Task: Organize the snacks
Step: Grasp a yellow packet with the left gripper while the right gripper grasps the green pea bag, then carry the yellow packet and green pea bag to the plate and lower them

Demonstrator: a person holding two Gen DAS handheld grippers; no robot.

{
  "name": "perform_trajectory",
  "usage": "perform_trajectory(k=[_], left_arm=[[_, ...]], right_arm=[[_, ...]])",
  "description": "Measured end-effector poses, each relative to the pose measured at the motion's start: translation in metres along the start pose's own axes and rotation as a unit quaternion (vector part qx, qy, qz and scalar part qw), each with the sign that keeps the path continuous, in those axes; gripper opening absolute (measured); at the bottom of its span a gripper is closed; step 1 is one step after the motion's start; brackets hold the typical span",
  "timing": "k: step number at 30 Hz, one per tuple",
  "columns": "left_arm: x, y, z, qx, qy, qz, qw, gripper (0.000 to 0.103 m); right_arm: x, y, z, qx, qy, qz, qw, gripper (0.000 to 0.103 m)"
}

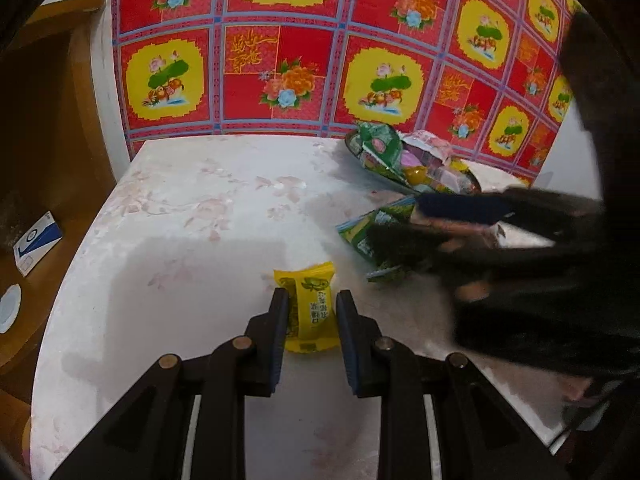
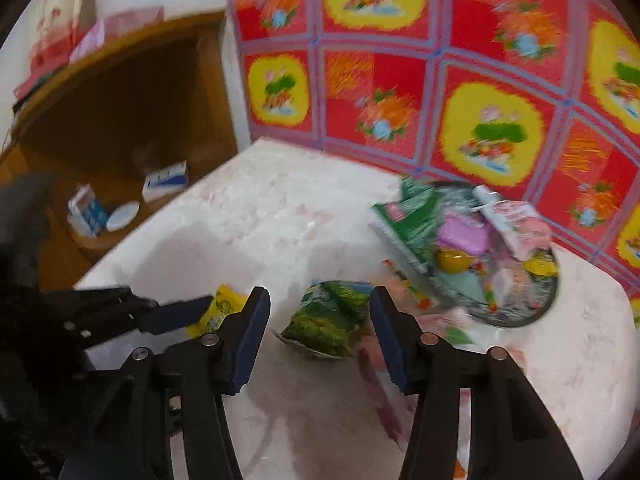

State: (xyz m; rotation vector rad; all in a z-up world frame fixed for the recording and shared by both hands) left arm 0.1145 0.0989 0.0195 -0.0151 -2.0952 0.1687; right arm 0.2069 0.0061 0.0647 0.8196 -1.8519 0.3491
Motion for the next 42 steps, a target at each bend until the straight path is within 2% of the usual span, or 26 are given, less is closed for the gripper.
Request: perform_trajectory(k=[1,3,8,13,17,20,24,25,26,27,29,31,32,34,37,38,40,41,42], left_arm=[[0.001,0.001,0.0,0.001,-0.001,0.005,1.0,0.025],[0.002,0.002,0.0,0.002,-0.005,0.008,1.0,0.025],[0.002,0.0,0.0,-0.006,-0.004,0.01,0.9999,0.025],[0.002,-0.002,0.001,-0.014,-0.004,0.012,0.9998,0.025],[0.002,-0.005,0.003,-0.025,-0.007,0.015,0.9995,0.025],[0.001,-0.008,0.003,-0.031,-0.005,0.014,0.9994,0.025],[-0.001,-0.009,0.002,-0.026,0.001,0.001,0.9997,0.025],[-0.002,-0.008,0.002,-0.024,0.002,0.0,0.9997,0.025],[-0.002,-0.007,0.002,-0.021,0.002,0.001,0.9998,0.025],[-0.002,-0.006,0.002,-0.02,0.003,0.001,0.9998,0.025],[-0.002,-0.006,0.002,-0.02,0.006,0.003,0.9998,0.025],[-0.003,-0.006,0.002,-0.022,0.008,0.003,0.9997,0.025],[-0.003,-0.007,0.001,-0.024,0.008,0.002,0.9997,0.025],[-0.002,-0.007,0.002,-0.025,0.007,0.002,0.9997,0.025],[-0.001,-0.007,0.002,-0.026,0.004,0.003,0.9997,0.025],[-0.001,-0.007,0.002,-0.026,0.003,0.003,0.9996,0.025],[0.0,-0.007,0.002,-0.029,0.002,0.006,0.9996,0.025],[0.0,-0.007,0.002,-0.031,0.001,0.01,0.9995,0.025],[0.001,-0.008,0.002,-0.036,0.001,0.018,0.9992,0.025]], right_arm=[[-0.004,-0.001,-0.001,0.0,0.007,0.002,1.0,0.053],[-0.014,-0.003,-0.002,-0.002,0.02,0.0,1.0,0.039],[-0.006,-0.008,0.005,-0.009,0.005,0.001,1.0,0.037],[0.036,-0.004,0.032,-0.014,-0.044,-0.038,0.998,0.037],[0.053,-0.005,0.075,-0.022,-0.049,-0.06,0.997,0.037],[0.05,-0.01,0.112,-0.034,-0.031,-0.062,0.997,0.038],[0.05,-0.025,0.133,-0.077,-0.045,-0.088,0.992,0.038],[0.052,-0.028,0.134,-0.088,-0.048,-0.085,0.991,0.039],[0.052,-0.03,0.134,-0.093,-0.052,-0.078,0.991,0.045],[0.055,-0.031,0.134,-0.095,-0.06,-0.063,0.992,0.056],[0.06,-0.028,0.134,-0.088,-0.076,-0.046,0.992,0.068],[0.063,-0.025,0.133,-0.075,-0.089,-0.04,0.992,0.072],[0.064,-0.022,0.132,-0.072,-0.091,-0.031,0.993,0.078],[0.062,-0.014,0.13,-0.058,-0.083,-0.012,0.995,0.083],[0.054,0.006,0.127,-0.016,-0.068,0.036,0.997,0.083],[0.052,0.011,0.126,-0.007,-0.064,0.048,0.997,0.082],[0.047,0.014,0.129,0.005,-0.058,0.037,0.998,0.071],[0.046,0.014,0.128,0.002,-0.054,0.032,0.998,0.059],[0.046,0.012,0.128,-0.002,-0.049,0.025,0.998,0.053]])
Point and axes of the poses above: each gripper's, at about its wrist camera, not at the fingertips, and x roughly against the way its jaws point, y to its left, z to its underside, the point moved 1 cm from there along -x, roughly the way its jaws point, and after that the axes turned 14 degrees about y, right-handed, at the moved point
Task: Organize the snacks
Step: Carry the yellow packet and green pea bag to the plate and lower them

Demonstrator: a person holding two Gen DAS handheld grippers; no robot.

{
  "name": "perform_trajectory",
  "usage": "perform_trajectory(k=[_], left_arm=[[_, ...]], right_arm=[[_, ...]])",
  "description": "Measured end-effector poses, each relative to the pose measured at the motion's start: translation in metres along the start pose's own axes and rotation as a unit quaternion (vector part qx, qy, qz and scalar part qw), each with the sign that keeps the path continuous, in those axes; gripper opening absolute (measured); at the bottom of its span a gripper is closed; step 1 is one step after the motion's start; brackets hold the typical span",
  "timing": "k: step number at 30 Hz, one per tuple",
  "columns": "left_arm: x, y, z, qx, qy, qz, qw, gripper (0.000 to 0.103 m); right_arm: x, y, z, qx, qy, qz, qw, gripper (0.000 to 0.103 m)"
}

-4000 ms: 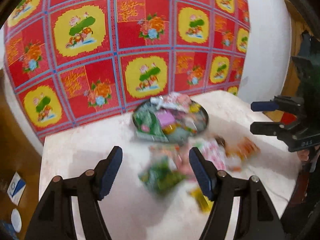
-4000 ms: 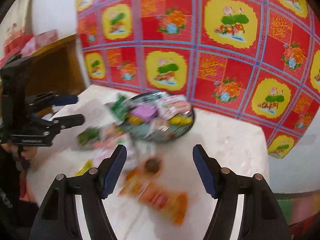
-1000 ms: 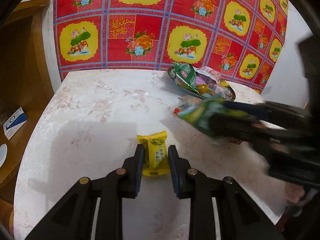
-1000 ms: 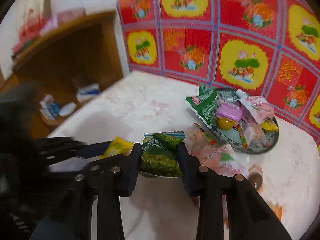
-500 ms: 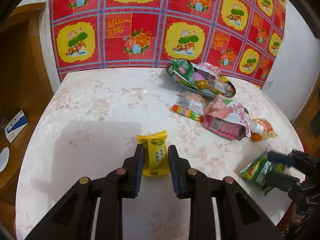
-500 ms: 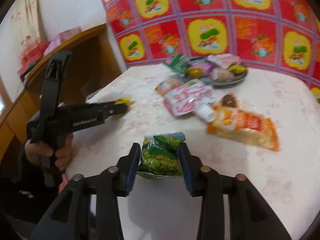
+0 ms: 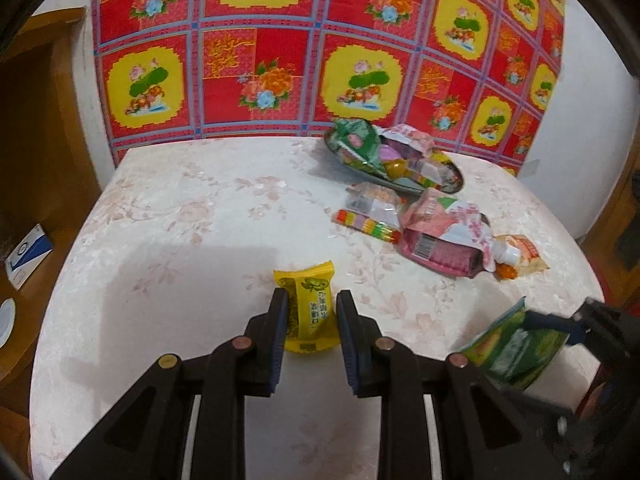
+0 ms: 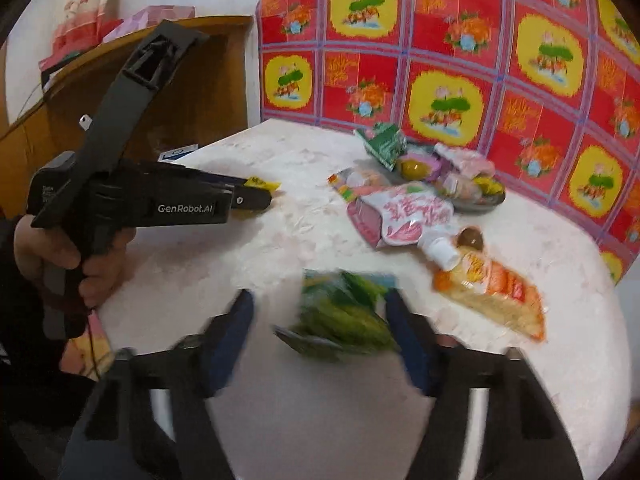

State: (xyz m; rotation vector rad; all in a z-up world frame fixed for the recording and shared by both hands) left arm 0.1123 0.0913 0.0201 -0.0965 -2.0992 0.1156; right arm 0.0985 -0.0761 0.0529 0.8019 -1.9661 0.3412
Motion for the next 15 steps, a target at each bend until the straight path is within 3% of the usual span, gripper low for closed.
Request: perform_trajectory(k=[2,3,9,12,15], left_arm=[[-0.002,0.0,-0.001,-0.01,0.01,0.016,0.9998,0.025],[-0.003,0.0,-0.001,-0.011,0.017,0.021,0.9996,0.025],[-0.002,0.001,-0.002,-0.017,0.023,0.048,0.9984,0.025],[0.012,-0.001,0.001,-0.034,0.0,0.065,0.9973,0.025],[0.03,-0.011,-0.006,-0.076,-0.007,0.041,0.9963,0.025]], right_arm=[[0.001,-0.004,0.0,-0.005,0.001,-0.004,1.0,0.048],[0.002,-0.004,0.001,-0.005,0.001,-0.003,1.0,0.04],[0.013,-0.016,-0.004,-0.011,-0.011,-0.028,0.999,0.038],[0.027,-0.025,-0.01,-0.017,-0.028,-0.045,0.998,0.038],[0.043,-0.043,-0.027,-0.028,-0.045,-0.043,0.998,0.038]])
Point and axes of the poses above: each gripper's, at about its wrist camera, not at the fingertips, and x roughly against the way its jaws point, y to its left, z to its underside, the point moved 1 cm from there along -x, roughly the way its jaws point, and after that the axes turned 14 degrees about y, right-handed, at the moved point
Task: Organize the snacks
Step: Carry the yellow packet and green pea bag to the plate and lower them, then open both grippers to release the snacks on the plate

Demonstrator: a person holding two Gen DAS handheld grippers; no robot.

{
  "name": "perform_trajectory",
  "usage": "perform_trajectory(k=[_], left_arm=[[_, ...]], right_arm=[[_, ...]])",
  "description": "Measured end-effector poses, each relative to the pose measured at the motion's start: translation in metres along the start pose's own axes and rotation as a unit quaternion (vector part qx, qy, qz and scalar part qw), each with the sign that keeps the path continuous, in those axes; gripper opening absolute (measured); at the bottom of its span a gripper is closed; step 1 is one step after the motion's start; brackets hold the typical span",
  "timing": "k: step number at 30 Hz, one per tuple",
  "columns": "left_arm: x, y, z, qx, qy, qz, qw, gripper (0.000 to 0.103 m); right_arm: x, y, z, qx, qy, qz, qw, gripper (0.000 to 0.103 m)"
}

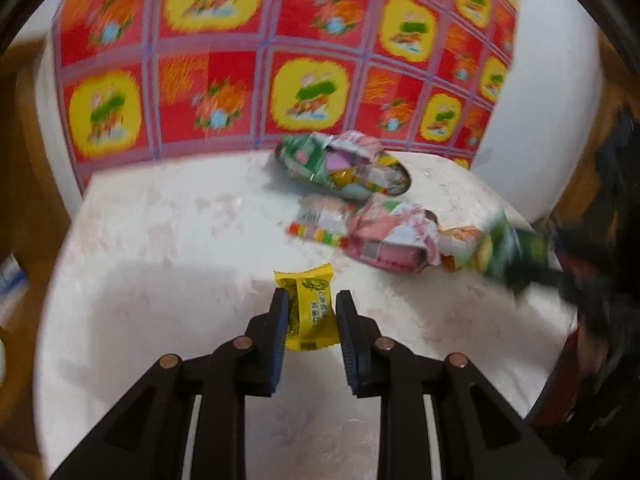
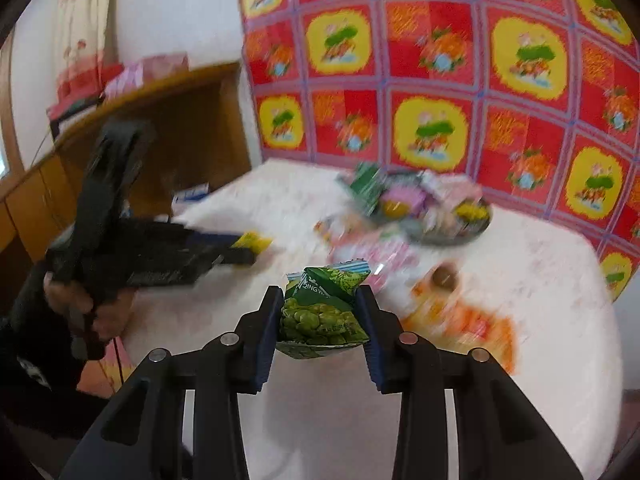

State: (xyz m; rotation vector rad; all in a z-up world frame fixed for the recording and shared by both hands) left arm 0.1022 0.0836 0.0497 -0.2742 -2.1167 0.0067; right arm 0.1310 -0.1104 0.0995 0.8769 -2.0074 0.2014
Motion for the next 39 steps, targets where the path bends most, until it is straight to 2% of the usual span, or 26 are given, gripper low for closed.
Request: perform_trajectory(k=[5,8,10,12,14,18,21,27,32,36,38,39], left_arm=[[0.027,-0.017,-0.048,-0.056,-0.011,-0.039,0.9976,0.025],[0.018,-0.023,-0.087,-0.081,-0.001,-0.056,0.9951,0.025],[-0.005,-0.02,-0.122,-0.087,0.02,-0.067,0.9938,0.025],[-0.028,-0.01,-0.15,-0.081,0.045,-0.059,0.9939,0.025],[-0.055,0.003,-0.179,-0.071,0.077,-0.034,0.9939,0.025],[-0.091,0.013,-0.209,-0.06,0.113,-0.008,0.9917,0.025],[-0.117,0.014,-0.219,-0.051,0.14,0.012,0.9887,0.025],[-0.147,0.008,-0.22,-0.055,0.152,0.004,0.9868,0.025],[-0.15,-0.004,-0.217,-0.082,0.136,-0.035,0.9866,0.026],[-0.15,-0.01,-0.218,-0.085,0.122,-0.058,0.9872,0.056],[-0.146,-0.01,-0.218,-0.084,0.114,-0.063,0.988,0.057],[-0.143,-0.01,-0.218,-0.081,0.113,-0.063,0.9883,0.058]], right_arm=[[0.004,-0.042,-0.05,-0.012,-0.015,0.06,0.998,0.039],[-0.01,-0.075,-0.079,-0.037,-0.018,0.068,0.997,0.039],[-0.027,-0.096,-0.095,-0.058,-0.012,0.076,0.995,0.039],[-0.048,-0.117,-0.106,-0.083,0.002,0.071,0.994,0.039],[-0.063,-0.133,-0.109,-0.107,0.015,0.058,0.992,0.039],[-0.078,-0.146,-0.111,-0.113,0.023,0.064,0.991,0.039],[-0.085,-0.149,-0.108,-0.118,0.02,0.047,0.992,0.039],[-0.098,-0.147,-0.102,-0.118,0.029,0.045,0.992,0.039],[-0.097,-0.143,-0.103,-0.108,0.027,0.044,0.993,0.039],[-0.096,-0.137,-0.104,-0.095,0.021,0.056,0.994,0.04],[-0.095,-0.136,-0.104,-0.092,0.017,0.051,0.994,0.045],[-0.094,-0.136,-0.104,-0.092,0.013,0.05,0.994,0.054]])
Point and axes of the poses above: each gripper's, at about its wrist camera, not at the fingertips, and x roughly against the way its jaws point, y to its left, z to its underside, the point moved 1 cm from there along -x, roughly the way its jaws point, and after that the axes turned 14 degrees about y, right-handed, at the moved point
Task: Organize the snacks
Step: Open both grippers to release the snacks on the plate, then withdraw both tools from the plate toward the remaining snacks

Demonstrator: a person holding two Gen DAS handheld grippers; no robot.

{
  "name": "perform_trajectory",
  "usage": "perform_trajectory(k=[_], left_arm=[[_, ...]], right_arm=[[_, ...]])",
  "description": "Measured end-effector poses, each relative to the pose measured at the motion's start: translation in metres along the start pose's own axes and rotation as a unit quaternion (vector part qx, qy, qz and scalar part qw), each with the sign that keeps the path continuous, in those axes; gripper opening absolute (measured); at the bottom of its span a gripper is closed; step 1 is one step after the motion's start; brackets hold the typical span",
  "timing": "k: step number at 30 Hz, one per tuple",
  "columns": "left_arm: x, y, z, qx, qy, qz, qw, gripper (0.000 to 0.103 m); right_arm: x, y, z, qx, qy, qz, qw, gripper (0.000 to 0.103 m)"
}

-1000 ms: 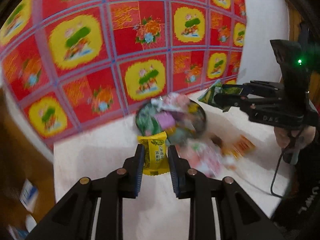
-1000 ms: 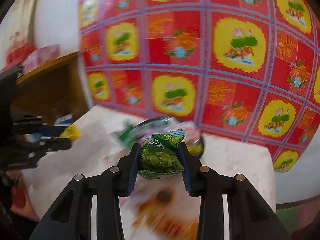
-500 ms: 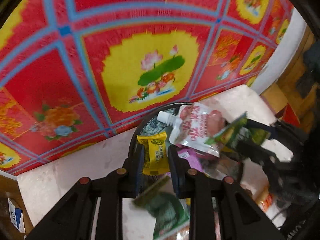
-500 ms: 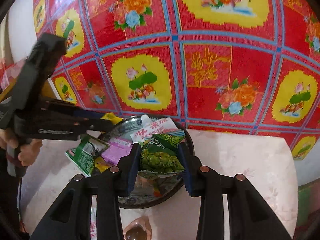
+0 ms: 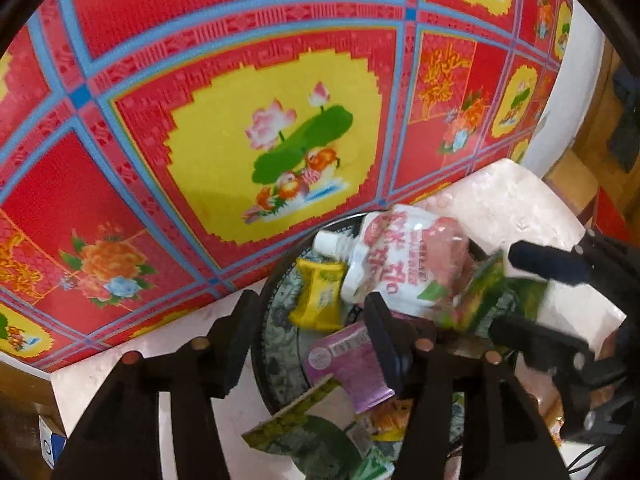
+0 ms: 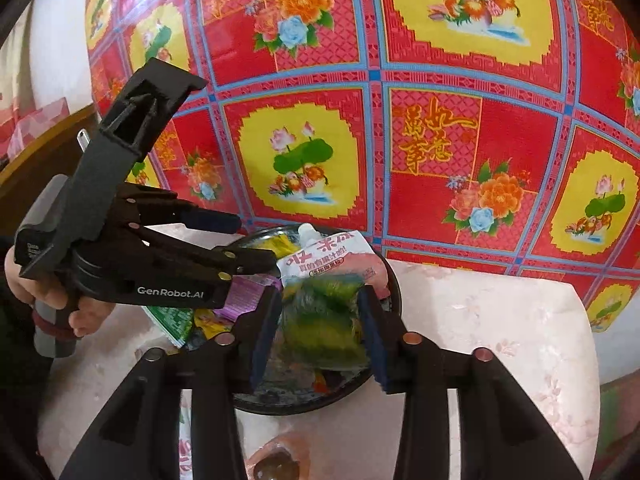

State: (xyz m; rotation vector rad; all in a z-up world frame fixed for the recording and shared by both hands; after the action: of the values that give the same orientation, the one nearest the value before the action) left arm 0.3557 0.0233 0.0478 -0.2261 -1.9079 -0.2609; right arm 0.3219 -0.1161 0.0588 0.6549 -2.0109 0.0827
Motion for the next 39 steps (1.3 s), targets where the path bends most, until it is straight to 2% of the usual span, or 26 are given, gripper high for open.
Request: perform_trajectory(k=[2,5,12,16,21,26,30,34,39], left_arm=[[0.009,0.002,0.005,0.005,-0.007,-0.001,1.0,0.058],[0.03,0.004,0.018,0.013,-0.024,-0.013,0.9996,0.06],[0.076,-0.002,0.076,0.024,-0.062,-0.047,0.9967,0.063],[0.087,-0.007,0.105,0.039,-0.068,-0.03,0.9965,0.063],[0.103,-0.007,0.142,0.061,-0.078,-0.037,0.9944,0.064],[0.113,-0.013,0.18,0.082,-0.094,-0.044,0.9912,0.065],[0.106,-0.024,0.208,0.097,-0.103,-0.015,0.9898,0.065],[0.097,-0.035,0.234,0.112,-0.112,-0.002,0.9874,0.065],[0.088,-0.046,0.257,0.117,-0.106,0.014,0.9875,0.065]], right_arm=[[0.001,-0.001,0.0,-0.002,-0.003,0.002,1.0,0.063],[0.001,-0.005,0.0,-0.01,-0.002,-0.004,1.0,0.07],[0.01,-0.012,0.003,-0.02,-0.009,-0.01,1.0,0.071],[0.017,-0.013,0.002,-0.018,-0.019,-0.012,1.0,0.072],[0.028,0.001,0.006,0.0,0.009,0.011,1.0,0.072],[0.06,0.026,0.039,0.034,0.011,0.024,0.999,0.072],[0.078,0.045,0.079,0.041,0.009,0.021,0.999,0.072],[0.084,0.065,0.122,0.052,0.01,0.015,0.999,0.072],[0.081,0.076,0.156,0.06,0.015,0.008,0.998,0.072]])
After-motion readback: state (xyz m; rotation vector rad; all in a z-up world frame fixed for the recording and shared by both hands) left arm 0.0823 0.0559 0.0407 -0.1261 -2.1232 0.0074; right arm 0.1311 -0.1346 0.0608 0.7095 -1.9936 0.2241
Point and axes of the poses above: each gripper's, at about its wrist camera, not at the fingertips, and x roughly against the way its jaws point, y to its left, z to its underside, the point moved 1 cm from there along -x, roughly the way its jaws point, and after that the axes turned 14 degrees about y, right-handed, at the moved point
